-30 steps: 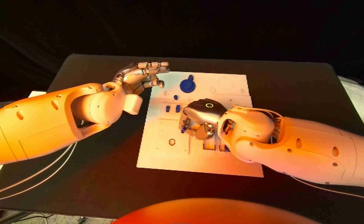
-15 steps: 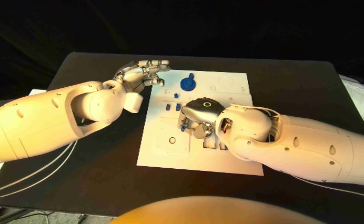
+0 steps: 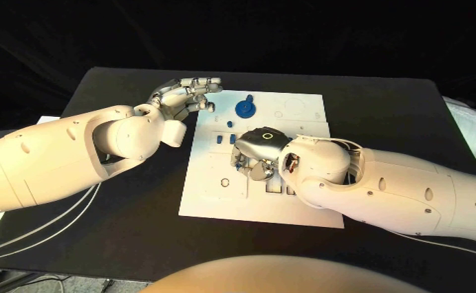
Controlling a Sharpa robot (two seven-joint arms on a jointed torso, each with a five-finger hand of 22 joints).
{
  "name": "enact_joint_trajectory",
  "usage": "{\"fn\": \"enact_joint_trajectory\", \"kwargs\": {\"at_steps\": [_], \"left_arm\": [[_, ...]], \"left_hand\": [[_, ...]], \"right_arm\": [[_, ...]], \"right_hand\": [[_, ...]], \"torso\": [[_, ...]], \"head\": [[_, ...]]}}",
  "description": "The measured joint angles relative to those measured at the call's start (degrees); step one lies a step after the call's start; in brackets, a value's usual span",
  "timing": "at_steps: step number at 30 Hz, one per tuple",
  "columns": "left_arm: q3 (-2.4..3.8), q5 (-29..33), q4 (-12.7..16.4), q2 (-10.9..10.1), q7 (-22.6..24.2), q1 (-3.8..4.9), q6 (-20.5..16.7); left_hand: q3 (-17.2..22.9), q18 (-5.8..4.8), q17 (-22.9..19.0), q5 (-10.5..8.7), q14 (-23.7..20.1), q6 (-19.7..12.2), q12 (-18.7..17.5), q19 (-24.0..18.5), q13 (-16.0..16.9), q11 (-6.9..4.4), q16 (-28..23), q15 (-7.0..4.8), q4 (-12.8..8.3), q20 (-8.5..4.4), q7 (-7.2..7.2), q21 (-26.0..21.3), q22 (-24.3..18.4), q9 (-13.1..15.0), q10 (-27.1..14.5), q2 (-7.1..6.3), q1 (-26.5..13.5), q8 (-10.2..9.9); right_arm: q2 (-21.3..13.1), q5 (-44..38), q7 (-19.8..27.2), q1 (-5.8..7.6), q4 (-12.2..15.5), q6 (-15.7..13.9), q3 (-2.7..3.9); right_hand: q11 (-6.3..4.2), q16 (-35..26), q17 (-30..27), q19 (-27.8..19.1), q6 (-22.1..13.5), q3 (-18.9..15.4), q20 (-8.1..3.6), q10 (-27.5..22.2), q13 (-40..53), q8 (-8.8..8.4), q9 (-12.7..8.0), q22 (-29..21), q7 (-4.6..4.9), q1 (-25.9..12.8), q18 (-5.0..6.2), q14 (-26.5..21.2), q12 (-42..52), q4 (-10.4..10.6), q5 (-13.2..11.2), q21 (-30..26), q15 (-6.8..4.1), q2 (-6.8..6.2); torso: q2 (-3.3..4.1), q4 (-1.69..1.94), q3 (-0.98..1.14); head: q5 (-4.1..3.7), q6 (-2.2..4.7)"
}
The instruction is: Assemble the parts on the task board
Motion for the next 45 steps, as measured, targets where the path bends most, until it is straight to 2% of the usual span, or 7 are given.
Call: {"fn": "enact_joint_trajectory", "kwargs": {"at_steps": [6,11,16,25,32,41,45], "left_arm": [[0.00,0.0,0.0,0.0,-0.1,0.00,0.0],[0.00,0.0,0.0,0.0,-0.2,0.00,0.1],[0.00,0.0,-0.1,0.0,-0.2,0.00,0.1],[-0.02,-0.1,-0.2,0.0,-0.3,0.00,0.2],[-0.02,-0.1,-0.1,0.0,-0.3,0.00,0.2],[-0.03,-0.1,-0.1,0.1,-0.4,0.00,0.3],[-0.04,-0.1,-0.1,0.0,-0.4,-0.01,0.4]], "left_hand": [[0.0,0.00,-0.1,0.00,0.0,0.0,0.0,0.0,0.0,0.00,-0.2,0.00,0.0,0.00,0.00,0.0,-0.1,0.0,0.0,0.00,0.0,0.0],[0.0,0.00,-0.1,0.00,0.0,0.0,0.0,0.0,0.0,0.00,-0.2,0.01,0.0,0.00,0.00,0.0,-0.1,-0.1,0.0,0.00,0.0,0.0],[0.0,-0.01,-0.1,0.00,0.1,0.0,0.0,0.0,0.0,0.00,-0.2,0.09,0.0,0.00,0.00,0.0,-0.1,-0.1,0.0,0.00,0.0,0.0],[-0.2,-0.01,-0.2,0.00,0.1,0.0,0.0,0.0,0.0,0.00,-0.2,0.09,-0.2,0.00,0.00,0.0,0.0,0.0,0.0,0.23,0.2,0.0],[-0.2,0.00,-0.2,0.00,0.1,0.0,0.0,0.0,0.0,0.00,-0.2,0.09,-0.2,0.00,0.00,0.0,0.0,0.0,0.0,0.22,0.2,0.0],[-0.2,0.00,-0.2,0.00,0.1,0.0,0.0,0.0,0.0,0.00,-0.2,0.09,-0.2,0.00,0.00,0.0,0.0,0.0,0.0,0.22,0.2,0.0],[-0.2,0.00,-0.2,0.00,0.1,0.0,0.0,0.0,0.0,0.00,-0.2,0.09,-0.2,0.00,0.00,0.0,0.0,0.0,0.0,0.22,0.2,0.0]], "right_arm": [[-0.2,0.0,0.0,-0.01,0.2,-0.1,-0.02],[-1.5,0.0,0.2,-0.16,1.3,-0.5,-0.21],[-5.1,0.0,0.2,0.01,3.4,-1.4,-0.25],[-12.4,0.2,-0.6,3.40,7.7,-3.4,0.51],[-16.3,0.3,-2.2,5.16,7.0,-3.2,0.64],[-17.2,0.3,-3.6,5.43,5.6,-0.9,0.62],[-16.9,0.2,-3.8,5.39,5.2,0.4,0.60]], "right_hand": [[0.92,-0.3,-0.6,-1.3,-6.2,-1.1,1.34,-8.1,-1.1,0.07,-1.4,-3.3,0.56,-0.5,0.90,-0.1,-0.5,-0.5,0.3,-2.1,0.79,-2.26],[1.57,-0.6,-1.0,-1.4,-6.7,-1.4,1.43,-9.8,-0.9,0.07,-1.4,-4.0,0.17,-0.5,0.89,-0.1,0.2,-0.9,0.3,-2.5,0.79,-2.33],[1.16,-0.9,-1.6,-1.4,-6.3,-1.8,1.43,-8.5,-0.5,0.07,-1.2,-3.9,0.39,-0.5,0.89,-0.1,1.4,-1.0,0.3,-2.5,0.79,-2.33],[0.74,-1.1,-2.2,-1.3,-5.2,-2.2,1.34,-6.7,-0.7,0.07,-1.2,-3.8,-0.25,-0.7,0.89,-0.1,2.6,-0.7,0.3,-2.5,0.77,-2.53],[-0.38,-1.5,-2.8,-0.8,-6.8,-5.6,-0.46,-9.7,-0.8,0.06,-1.3,-4.2,-1.85,-1.4,0.88,0.1,1.4,0.1,-1.7,-2.8,-1.50,-3.52],[-0.52,-1.7,-3.0,-0.6,-6.3,-8.1,-0.65,-10.0,-0.7,0.06,-1.3,-4.5,-2.91,-0.8,0.88,-0.1,1.3,1.3,-2.6,-3.0,-1.70,-3.55],[-0.94,-1.7,-3.2,-0.4,-5.4,-8.2,-0.86,-8.0,-0.7,0.06,-1.2,-4.5,-2.59,-0.1,0.88,0.0,2.3,1.4,-2.6,-3.2,-1.83,-3.30]], "torso": [[-0.02,-0.02,0.03],[-0.02,-0.01,0.07],[-0.04,0.01,0.07],[-0.06,-0.08,0.06],[-0.06,-0.12,0.04],[-0.02,-0.02,0.06],[-0.01,0.01,0.06]], "head": [[-0.10,-0.01],[-0.21,0.07],[-0.39,0.18],[-1.10,0.70],[-1.95,1.29],[-2.37,1.64],[-2.33,1.62]]}}
